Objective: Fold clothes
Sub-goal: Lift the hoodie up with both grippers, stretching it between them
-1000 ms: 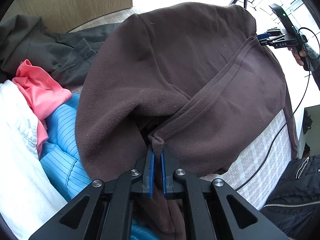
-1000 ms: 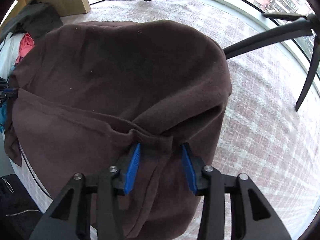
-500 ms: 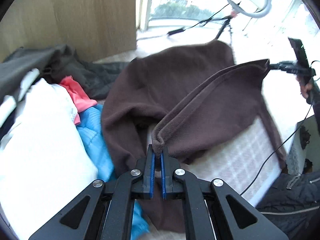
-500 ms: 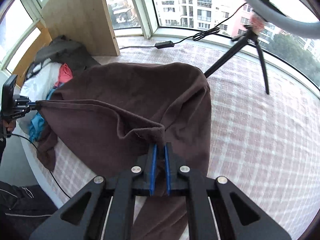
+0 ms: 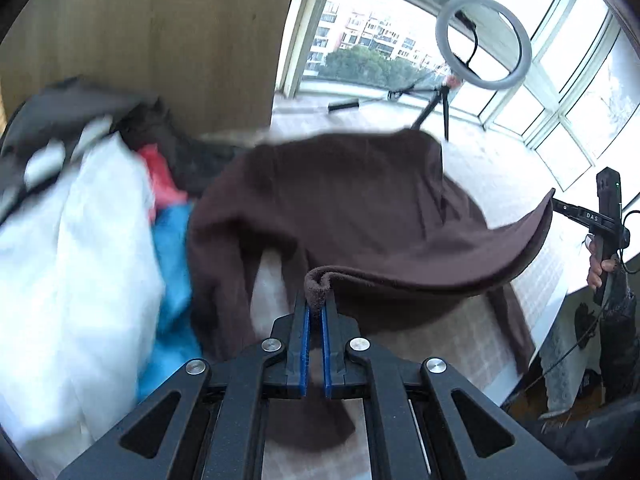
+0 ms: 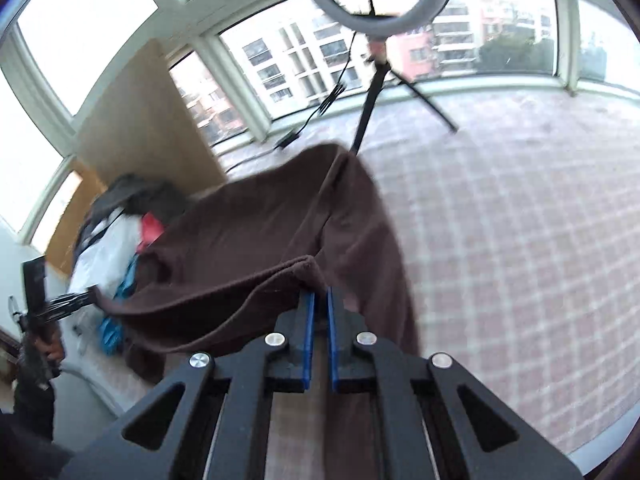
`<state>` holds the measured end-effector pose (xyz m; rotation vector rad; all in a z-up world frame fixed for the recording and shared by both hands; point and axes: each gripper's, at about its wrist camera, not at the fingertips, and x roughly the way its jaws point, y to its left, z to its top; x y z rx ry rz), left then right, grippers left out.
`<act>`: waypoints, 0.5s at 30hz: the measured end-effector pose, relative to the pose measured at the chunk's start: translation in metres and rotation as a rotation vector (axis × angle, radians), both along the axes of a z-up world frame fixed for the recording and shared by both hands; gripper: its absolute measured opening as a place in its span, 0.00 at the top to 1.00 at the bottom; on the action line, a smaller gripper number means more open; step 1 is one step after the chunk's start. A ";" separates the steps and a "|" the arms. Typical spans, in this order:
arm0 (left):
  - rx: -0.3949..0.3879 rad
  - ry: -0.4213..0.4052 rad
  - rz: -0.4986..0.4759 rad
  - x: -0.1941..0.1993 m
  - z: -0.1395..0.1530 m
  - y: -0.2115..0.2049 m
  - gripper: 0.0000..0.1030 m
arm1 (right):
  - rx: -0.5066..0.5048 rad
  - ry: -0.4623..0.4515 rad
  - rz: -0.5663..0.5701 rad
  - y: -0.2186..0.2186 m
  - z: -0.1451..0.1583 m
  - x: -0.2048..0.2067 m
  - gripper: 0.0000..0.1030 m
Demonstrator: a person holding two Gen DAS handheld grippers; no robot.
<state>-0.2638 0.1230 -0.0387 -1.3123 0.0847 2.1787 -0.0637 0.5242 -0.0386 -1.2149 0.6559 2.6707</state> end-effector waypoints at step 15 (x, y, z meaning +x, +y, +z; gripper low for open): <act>0.018 0.715 -0.038 0.081 0.351 -0.016 0.96 | 0.526 0.455 -0.033 -0.024 0.369 0.026 0.96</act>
